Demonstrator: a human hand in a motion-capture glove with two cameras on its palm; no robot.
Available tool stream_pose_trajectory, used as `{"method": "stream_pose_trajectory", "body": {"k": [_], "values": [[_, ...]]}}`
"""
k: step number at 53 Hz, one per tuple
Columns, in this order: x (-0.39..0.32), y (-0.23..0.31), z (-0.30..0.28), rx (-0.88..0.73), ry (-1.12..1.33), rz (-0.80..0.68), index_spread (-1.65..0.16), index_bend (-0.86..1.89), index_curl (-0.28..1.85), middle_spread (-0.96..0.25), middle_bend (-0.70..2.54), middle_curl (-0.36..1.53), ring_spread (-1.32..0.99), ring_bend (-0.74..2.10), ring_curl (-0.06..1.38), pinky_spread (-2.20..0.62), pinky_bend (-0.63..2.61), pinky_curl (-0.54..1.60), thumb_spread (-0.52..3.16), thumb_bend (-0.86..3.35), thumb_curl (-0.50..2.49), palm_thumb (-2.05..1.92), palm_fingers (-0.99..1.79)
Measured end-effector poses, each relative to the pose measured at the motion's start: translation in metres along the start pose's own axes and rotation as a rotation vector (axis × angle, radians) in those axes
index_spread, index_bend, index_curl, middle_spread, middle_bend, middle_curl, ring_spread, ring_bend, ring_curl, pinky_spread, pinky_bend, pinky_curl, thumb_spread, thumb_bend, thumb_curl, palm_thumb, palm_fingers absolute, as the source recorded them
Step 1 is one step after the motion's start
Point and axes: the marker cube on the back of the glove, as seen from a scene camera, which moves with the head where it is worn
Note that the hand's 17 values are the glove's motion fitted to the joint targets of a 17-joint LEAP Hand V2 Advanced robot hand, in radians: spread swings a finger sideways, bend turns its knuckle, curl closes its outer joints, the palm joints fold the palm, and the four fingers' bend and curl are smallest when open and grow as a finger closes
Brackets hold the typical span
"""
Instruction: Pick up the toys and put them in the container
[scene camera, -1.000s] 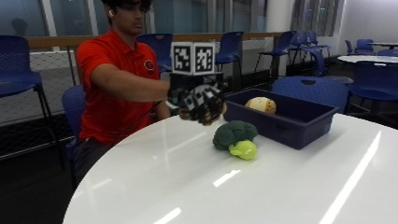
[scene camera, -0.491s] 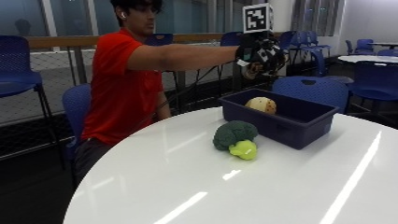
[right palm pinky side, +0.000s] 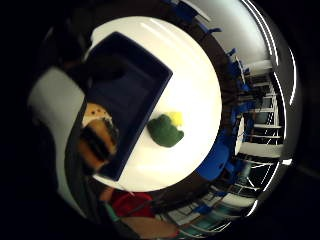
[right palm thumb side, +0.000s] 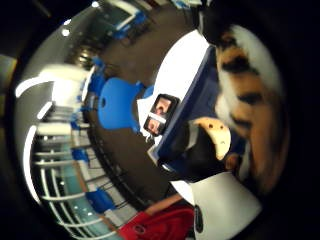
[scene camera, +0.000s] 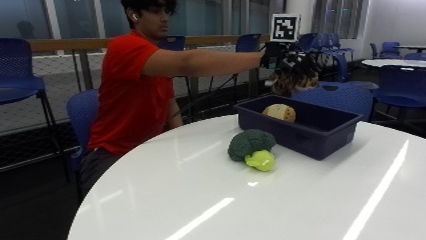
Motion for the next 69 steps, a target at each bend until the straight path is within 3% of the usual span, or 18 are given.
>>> {"method": "stream_pose_trajectory", "body": {"k": [3,6,11,17,21,28,46,69], "values": [[0.008,0.006,0.005,-0.007,-0.007,-0.089,-0.41,-0.03,0.70,-0.28,0.17,0.60,-0.25,0.68,0.47,-0.28,1.19,0.51,1.01,-0.14,0.79,0.12,-0.13],[0.019,0.015,0.007,0.011,-0.003,-0.206,-0.39,-0.03,0.59,-0.22,0.18,0.57,-0.18,0.57,0.41,-0.19,1.21,0.47,1.05,-0.10,0.72,0.02,-0.20],[0.033,0.016,0.010,0.018,0.004,-0.035,-0.37,0.04,0.49,-0.15,0.17,0.53,-0.09,0.45,0.34,-0.09,1.15,0.43,1.09,-0.07,0.63,-0.05,-0.25],[0.062,0.032,0.019,0.016,0.008,-0.092,-0.36,0.07,0.41,-0.10,0.17,0.50,-0.04,0.39,0.32,-0.02,1.06,0.39,1.11,-0.07,0.55,-0.07,-0.25],[0.085,0.036,0.027,0.012,0.011,0.039,-0.35,0.08,0.37,-0.09,0.15,0.47,-0.02,0.35,0.31,0.01,1.02,0.37,1.11,-0.08,0.49,-0.09,-0.24],[0.120,0.047,0.047,-0.007,0.017,0.096,-0.34,0.11,0.33,-0.08,0.15,0.43,0.00,0.30,0.30,0.05,0.94,0.34,1.09,-0.09,0.42,-0.10,-0.22],[0.173,0.067,0.098,-0.112,-0.017,0.161,-0.34,0.11,0.26,-0.07,0.15,0.36,0.01,0.19,0.30,0.08,0.81,0.30,1.01,-0.10,0.27,-0.13,-0.18],[0.201,0.070,0.149,-0.122,-0.023,0.227,-0.33,0.12,0.22,-0.06,0.15,0.31,0.00,0.18,0.30,0.08,0.77,0.30,1.01,-0.09,0.19,-0.13,-0.17]]}}
